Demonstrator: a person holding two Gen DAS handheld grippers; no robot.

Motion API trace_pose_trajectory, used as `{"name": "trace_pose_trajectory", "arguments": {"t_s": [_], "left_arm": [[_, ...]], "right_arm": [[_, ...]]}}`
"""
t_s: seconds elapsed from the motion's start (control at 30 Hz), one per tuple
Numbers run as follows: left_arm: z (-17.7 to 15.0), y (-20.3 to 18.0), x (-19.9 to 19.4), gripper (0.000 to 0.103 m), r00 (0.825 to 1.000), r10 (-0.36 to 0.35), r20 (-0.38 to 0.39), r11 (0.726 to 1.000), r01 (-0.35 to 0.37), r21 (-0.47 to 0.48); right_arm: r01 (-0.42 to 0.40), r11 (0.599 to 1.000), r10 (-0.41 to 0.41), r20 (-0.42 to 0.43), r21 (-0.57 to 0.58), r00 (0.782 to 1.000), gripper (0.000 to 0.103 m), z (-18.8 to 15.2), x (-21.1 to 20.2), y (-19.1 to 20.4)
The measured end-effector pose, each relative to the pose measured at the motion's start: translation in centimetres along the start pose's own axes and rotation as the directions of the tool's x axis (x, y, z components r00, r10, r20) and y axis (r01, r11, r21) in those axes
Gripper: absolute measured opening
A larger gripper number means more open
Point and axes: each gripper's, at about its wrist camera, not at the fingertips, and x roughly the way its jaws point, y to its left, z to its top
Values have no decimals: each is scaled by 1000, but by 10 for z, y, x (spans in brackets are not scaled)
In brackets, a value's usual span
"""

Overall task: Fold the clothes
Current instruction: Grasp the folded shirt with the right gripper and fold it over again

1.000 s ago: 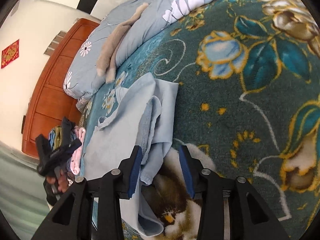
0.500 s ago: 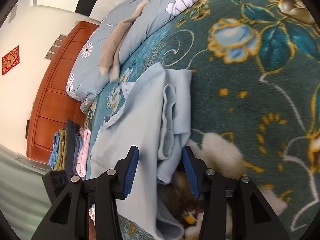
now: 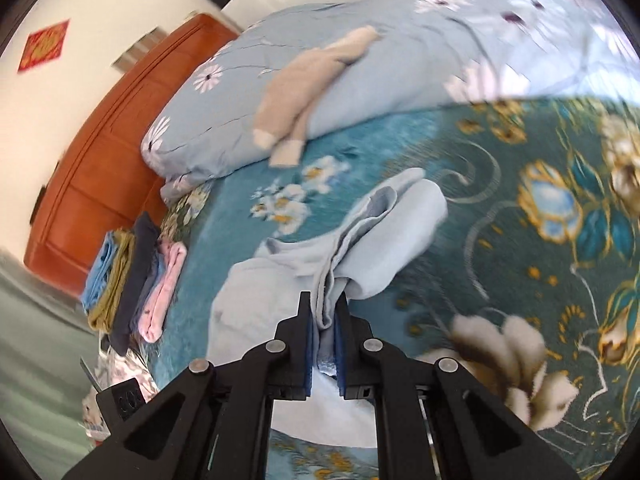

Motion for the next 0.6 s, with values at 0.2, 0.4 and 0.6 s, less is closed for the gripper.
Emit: {"name": "trace_pose_trajectory", "arguments": {"t_s": [0.2,0.4,0.6], "left_arm": [[5,52,-47,37,994,-10,111,992,24,-124],[-2,92,-68,40,987,-27,157,979,58,-198],[-10,117,-73,40,986,-28,162,967,68,-247]], "right_arm": [[46,984,-59,-72,-170,996,9,11,50,105],[92,954,-151,-193,-285,970,9,-22,137,174],[151,919,-266,-290,-364,919,14,-63,195,197]]}}
